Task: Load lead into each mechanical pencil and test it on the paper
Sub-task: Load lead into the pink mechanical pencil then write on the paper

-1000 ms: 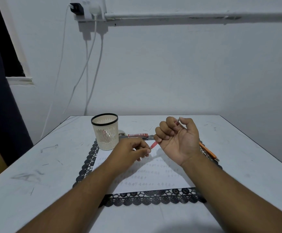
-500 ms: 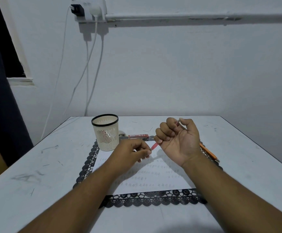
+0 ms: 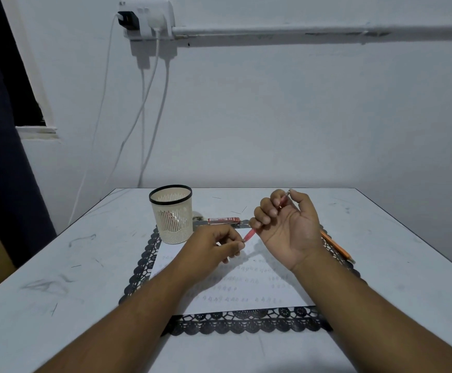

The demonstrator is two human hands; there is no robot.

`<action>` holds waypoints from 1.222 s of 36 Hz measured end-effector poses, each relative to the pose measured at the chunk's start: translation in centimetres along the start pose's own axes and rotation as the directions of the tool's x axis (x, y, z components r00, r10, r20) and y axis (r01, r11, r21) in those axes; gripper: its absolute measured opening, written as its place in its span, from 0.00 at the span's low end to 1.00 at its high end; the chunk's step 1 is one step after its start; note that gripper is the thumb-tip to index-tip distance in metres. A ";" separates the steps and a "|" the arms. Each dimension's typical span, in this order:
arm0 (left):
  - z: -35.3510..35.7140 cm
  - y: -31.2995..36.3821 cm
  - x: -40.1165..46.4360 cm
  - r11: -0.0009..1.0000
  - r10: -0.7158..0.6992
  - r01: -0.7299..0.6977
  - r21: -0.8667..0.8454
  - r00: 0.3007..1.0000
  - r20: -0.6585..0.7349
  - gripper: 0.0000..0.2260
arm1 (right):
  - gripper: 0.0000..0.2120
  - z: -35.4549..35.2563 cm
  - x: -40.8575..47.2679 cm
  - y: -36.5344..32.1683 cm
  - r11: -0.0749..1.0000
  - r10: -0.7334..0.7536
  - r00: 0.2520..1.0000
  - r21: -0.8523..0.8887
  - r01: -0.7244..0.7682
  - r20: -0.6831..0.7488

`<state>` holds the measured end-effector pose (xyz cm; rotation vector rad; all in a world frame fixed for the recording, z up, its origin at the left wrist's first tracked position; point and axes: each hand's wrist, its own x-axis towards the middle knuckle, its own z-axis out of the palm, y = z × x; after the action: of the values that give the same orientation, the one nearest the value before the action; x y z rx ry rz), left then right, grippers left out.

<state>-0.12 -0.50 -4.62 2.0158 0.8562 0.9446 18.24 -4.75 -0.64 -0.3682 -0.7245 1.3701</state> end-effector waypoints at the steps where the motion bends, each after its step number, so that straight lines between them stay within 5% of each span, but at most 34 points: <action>1: 0.0 0.0 0.0 1.000 -0.003 0.003 0.000 1.000 -0.004 0.08 | 0.15 0.1 0.0 0.1 1.000 0.002 1.000 0.006 -0.002 -0.012; 44: 0.4 0.3 -0.2 0.999 -0.043 0.043 0.020 0.999 0.021 0.06 | 0.14 -0.4 0.3 0.2 0.998 0.008 0.998 -0.063 -0.004 0.054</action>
<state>0.16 -0.95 -4.65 2.0123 0.8969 0.8921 18.38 -4.38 -1.04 -0.3840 -0.8136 1.3697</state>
